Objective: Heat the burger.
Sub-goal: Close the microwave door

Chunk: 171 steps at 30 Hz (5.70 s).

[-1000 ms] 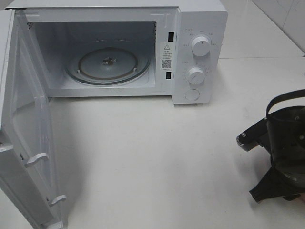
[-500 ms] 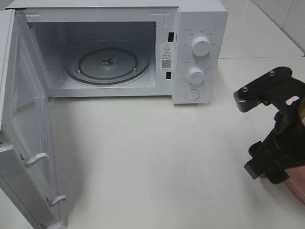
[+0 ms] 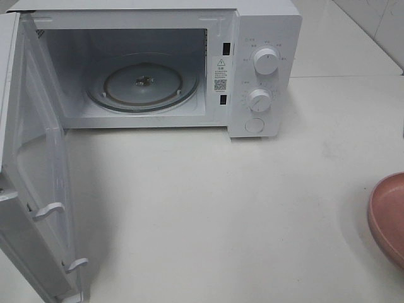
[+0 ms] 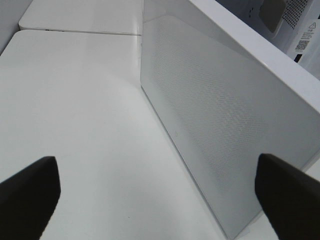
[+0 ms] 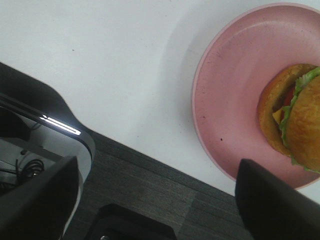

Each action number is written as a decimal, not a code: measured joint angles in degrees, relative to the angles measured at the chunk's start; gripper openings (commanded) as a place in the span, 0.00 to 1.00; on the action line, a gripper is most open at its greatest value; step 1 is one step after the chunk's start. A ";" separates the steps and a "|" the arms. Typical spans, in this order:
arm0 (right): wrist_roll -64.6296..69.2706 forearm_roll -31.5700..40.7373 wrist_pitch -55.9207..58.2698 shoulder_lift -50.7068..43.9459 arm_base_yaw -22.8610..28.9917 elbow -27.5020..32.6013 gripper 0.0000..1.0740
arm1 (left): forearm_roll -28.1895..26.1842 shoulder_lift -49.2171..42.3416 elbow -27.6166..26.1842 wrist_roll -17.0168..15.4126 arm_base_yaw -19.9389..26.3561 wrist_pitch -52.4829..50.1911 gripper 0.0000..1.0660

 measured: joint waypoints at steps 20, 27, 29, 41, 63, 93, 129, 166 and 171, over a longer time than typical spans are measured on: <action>-6.25 7.79 -0.92 -36.67 -16.84 6.36 0.71 | 0.00 0.00 0.00 0.00 0.00 0.00 0.92; -7.45 9.00 -4.24 -48.64 -23.49 9.28 0.71 | 0.00 0.00 0.00 0.00 0.00 0.00 0.92; -7.45 9.00 -4.47 -50.59 -24.52 9.28 0.71 | 0.00 0.00 0.00 0.00 0.00 0.00 0.92; -7.45 9.11 -4.76 -52.83 -25.21 9.28 0.71 | 0.00 0.00 0.00 0.00 0.00 0.00 0.92; -7.45 9.11 -4.76 -52.83 -25.21 9.28 0.70 | 0.00 0.00 0.00 0.00 0.00 0.00 0.92; -7.45 9.11 -4.76 -52.83 -25.21 9.28 0.70 | 5.56 3.84 -3.90 -1.32 0.00 -0.52 0.86; -7.45 9.11 -4.76 -52.83 -25.21 9.28 0.70 | -3.90 53.06 10.43 7.05 -7.05 -66.86 0.00; -7.45 9.11 -4.76 -52.83 -25.21 9.28 0.70 | 11.34 90.64 -2.75 -7.73 -31.11 -100.27 0.00; -7.45 9.11 -4.76 -52.83 -25.21 9.28 0.70 | 7.51 95.34 -8.08 -7.56 -33.58 -100.27 0.00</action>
